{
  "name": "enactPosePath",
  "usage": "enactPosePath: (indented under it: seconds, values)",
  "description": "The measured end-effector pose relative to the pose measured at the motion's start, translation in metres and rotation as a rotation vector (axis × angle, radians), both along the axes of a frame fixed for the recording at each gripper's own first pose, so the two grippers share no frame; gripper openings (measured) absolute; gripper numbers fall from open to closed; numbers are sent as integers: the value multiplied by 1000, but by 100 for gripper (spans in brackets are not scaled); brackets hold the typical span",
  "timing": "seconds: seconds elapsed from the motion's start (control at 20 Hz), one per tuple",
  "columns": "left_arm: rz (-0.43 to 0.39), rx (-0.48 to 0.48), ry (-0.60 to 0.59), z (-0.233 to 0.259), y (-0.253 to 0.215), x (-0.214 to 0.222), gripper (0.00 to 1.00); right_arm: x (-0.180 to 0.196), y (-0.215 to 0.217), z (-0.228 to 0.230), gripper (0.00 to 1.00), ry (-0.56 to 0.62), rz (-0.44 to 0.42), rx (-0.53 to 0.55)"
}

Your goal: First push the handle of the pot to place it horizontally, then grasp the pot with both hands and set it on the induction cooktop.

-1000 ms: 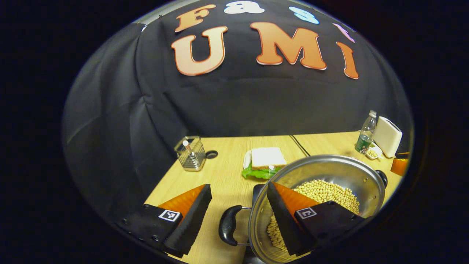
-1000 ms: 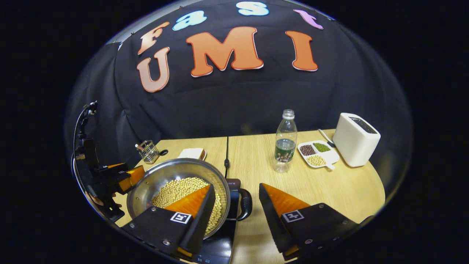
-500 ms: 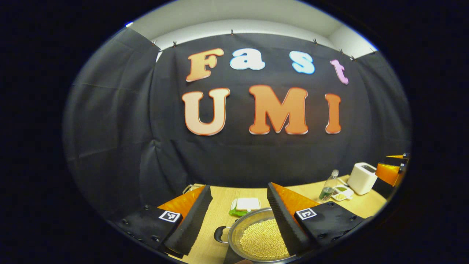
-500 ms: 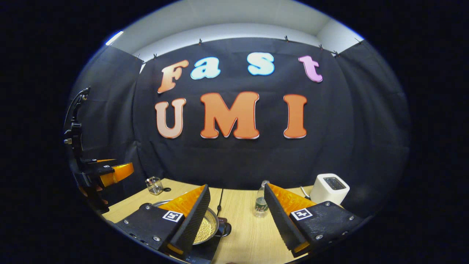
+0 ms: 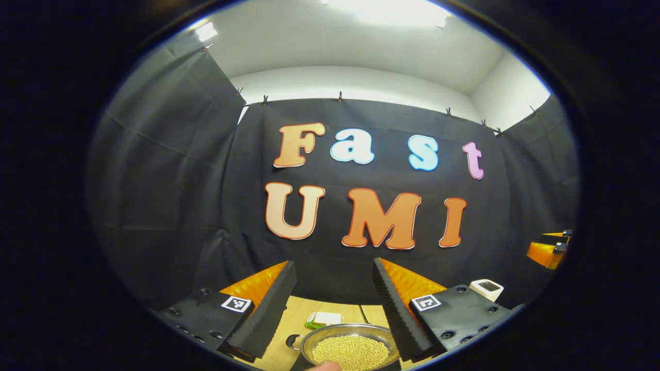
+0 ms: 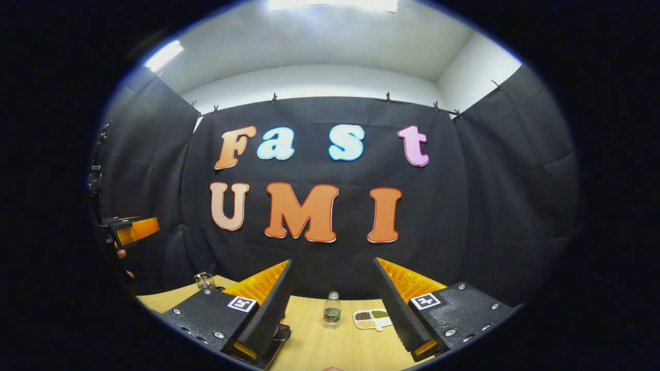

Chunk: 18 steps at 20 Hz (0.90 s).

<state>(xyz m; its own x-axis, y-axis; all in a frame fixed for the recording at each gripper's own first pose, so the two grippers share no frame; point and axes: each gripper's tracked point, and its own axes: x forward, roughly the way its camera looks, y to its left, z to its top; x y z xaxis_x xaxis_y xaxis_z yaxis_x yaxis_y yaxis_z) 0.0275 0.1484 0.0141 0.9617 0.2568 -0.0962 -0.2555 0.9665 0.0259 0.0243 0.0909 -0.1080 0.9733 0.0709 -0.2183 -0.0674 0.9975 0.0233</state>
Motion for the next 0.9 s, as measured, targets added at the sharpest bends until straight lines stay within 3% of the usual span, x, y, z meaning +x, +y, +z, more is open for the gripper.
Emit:
enactPosePath:
  seconds: [0.35,0.6,0.65,0.7,0.8,0.9]
  values:
    - [5,-20,-100,41,-13,-28,98,-12,-47,24,93,-66,-9,27]
    - [-8,-18,-102,49,-39,-26,95,-15,-63,36,93,-113,3,39]
    - [-12,-17,-103,51,-43,-24,95,-15,-65,40,97,-125,2,44]
    - [-17,-20,-102,51,-47,-23,95,-15,-67,41,93,-133,6,46]
    - [-33,-35,-82,46,-55,-21,95,-17,-72,40,93,-138,6,42]
    - [-38,-46,-79,45,-56,-17,99,-17,-75,43,97,-146,5,39]
